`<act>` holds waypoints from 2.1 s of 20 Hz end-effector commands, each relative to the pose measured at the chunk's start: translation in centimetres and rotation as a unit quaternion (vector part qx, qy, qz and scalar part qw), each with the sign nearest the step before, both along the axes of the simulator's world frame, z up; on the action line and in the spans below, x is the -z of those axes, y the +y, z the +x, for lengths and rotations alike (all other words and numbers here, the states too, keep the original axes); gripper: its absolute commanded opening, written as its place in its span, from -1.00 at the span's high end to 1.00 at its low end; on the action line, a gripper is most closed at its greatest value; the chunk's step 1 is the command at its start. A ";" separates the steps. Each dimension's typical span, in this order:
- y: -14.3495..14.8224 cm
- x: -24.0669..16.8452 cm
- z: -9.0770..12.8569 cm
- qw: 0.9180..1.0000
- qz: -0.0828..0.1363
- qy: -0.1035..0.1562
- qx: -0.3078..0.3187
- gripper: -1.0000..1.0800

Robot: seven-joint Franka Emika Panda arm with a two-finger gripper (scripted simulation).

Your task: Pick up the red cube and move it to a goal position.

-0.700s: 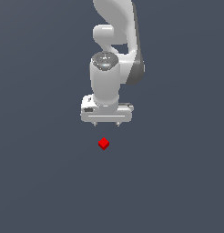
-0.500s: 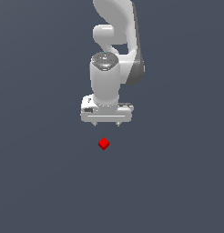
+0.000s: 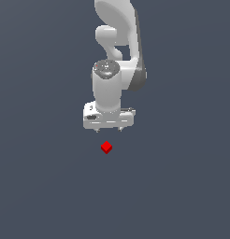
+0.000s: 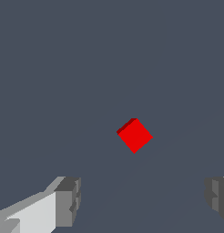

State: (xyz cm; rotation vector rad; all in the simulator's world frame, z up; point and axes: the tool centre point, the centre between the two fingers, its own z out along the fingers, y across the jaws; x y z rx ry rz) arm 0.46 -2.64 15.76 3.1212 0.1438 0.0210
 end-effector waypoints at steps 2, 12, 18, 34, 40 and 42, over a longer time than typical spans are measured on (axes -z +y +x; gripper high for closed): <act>-0.2 1.2 0.1 1.000 0.001 0.001 -0.029 -0.92; -1.0 6.1 0.6 0.988 0.003 0.004 -0.153 -0.92; -1.4 9.3 1.0 0.973 0.005 0.006 -0.232 -0.92; -1.8 13.7 1.8 0.940 0.005 0.009 -0.341 -0.92; -1.8 13.8 1.9 0.940 0.005 0.009 -0.342 1.00; -1.8 13.8 1.9 0.940 0.005 0.009 -0.342 1.00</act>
